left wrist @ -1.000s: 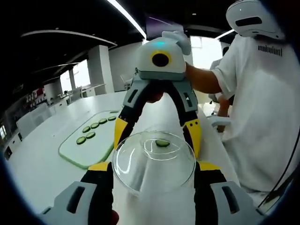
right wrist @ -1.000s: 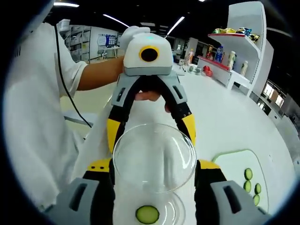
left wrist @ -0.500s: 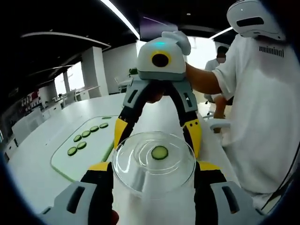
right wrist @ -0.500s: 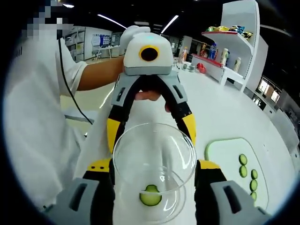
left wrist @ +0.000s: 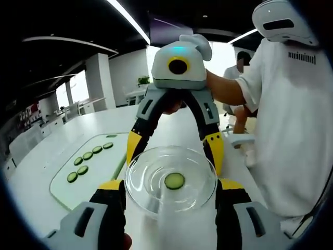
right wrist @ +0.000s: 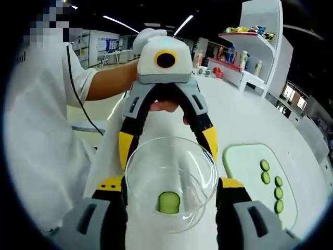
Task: Open the petri dish lid, add cucumber slices into the petri dish, and close the lid
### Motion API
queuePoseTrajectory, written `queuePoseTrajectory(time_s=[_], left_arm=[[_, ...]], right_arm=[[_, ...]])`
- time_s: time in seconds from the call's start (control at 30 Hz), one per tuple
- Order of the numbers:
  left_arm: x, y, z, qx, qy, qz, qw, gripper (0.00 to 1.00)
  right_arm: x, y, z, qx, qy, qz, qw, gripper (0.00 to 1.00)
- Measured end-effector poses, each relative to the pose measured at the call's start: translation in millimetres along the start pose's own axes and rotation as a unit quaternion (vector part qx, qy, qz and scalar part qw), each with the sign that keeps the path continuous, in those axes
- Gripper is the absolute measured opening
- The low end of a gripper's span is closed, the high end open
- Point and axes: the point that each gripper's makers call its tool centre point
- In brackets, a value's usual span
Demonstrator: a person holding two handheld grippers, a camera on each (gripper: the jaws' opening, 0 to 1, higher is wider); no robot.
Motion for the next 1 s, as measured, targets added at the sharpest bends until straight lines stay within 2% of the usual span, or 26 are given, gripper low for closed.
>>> queuePoseTrajectory(time_s=[0.6, 1.0], left_arm=[[-18.1, -4.4, -10.1, -0.009, -0.003, 0.023, 0.9997, 0.7], [-21.2, -5.7, -8.3, -0.007, 0.001, 0.03, 0.9995, 0.7]], right_arm=[[12.6, 0.5, 17.1, -0.019, 0.01, 0.011, 0.9997, 0.68], [12.5, 1.6, 19.5, -0.024, 0.011, 0.01, 0.9996, 0.68]])
Point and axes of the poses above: the point that each gripper's makers call its tool centre point, and the gripper's own axes: x roughly backward along the fingers, y roughly to its left, z roughly out of its underside, and after that the axes turned 10 degrees about y, right-handed
